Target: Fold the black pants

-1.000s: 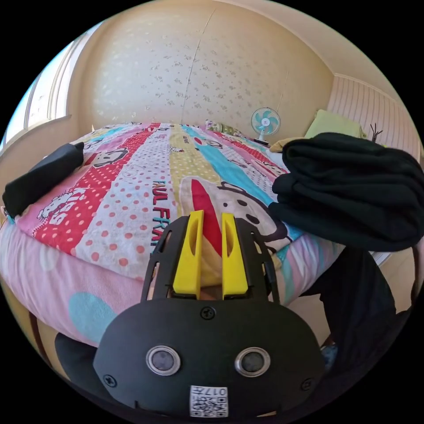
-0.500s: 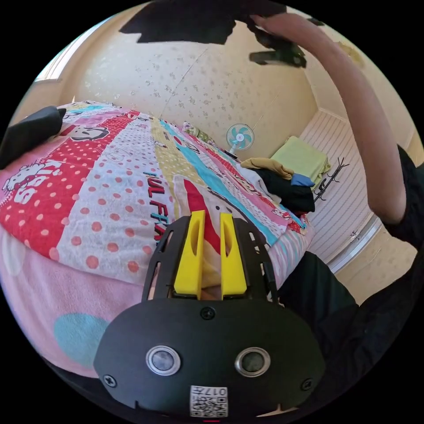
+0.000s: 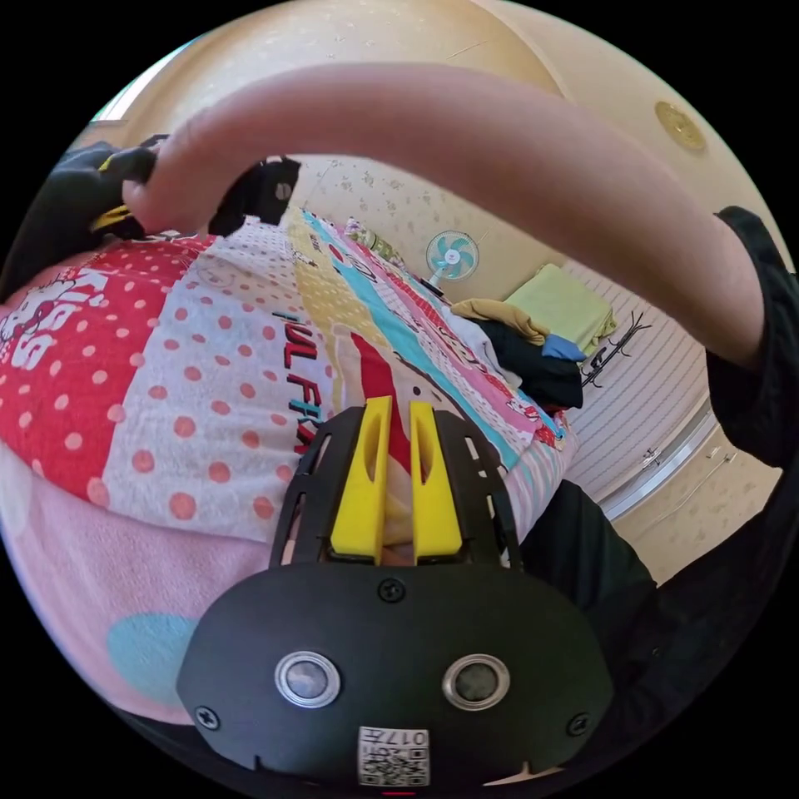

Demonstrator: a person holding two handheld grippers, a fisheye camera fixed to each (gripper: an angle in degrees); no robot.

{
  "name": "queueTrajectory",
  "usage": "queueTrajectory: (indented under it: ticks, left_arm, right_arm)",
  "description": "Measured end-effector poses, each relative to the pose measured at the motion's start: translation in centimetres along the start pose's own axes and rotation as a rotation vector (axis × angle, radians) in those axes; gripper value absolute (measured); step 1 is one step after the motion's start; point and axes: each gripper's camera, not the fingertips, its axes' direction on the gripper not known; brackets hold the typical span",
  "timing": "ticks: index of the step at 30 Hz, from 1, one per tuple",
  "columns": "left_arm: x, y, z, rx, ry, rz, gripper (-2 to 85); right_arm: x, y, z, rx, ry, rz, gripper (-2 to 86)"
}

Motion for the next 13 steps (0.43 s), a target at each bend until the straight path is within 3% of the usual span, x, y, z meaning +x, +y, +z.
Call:
queueTrajectory:
  ticks: [4,7,9,13]
  left_arm:
    - [-0.1,-0.2,0.1,0.001,0.015,-0.001,4.8]
    - [-0.2,-0.2,0.1,0.003,0.02,-0.001,4.8]
    - [-0.2,-0.3,0.2,0.004,0.017,-0.003,4.6]
    - [-0.2,-0.3,0.5,0.008,0.004,-0.003,3.9]
  right_arm:
    - [-3.0,1.4,-4.9,-0.02,0.278,-0.149,10.3]
    - [-5.8,5.4,-8.9,-0.063,0.611,-0.288,10.4]
    - [-6.7,11.2,-10.0,-0.146,1.005,-0.39,9.7]
    - [-5.1,22.0,-10.9,-0.208,1.302,-0.418,9.1]
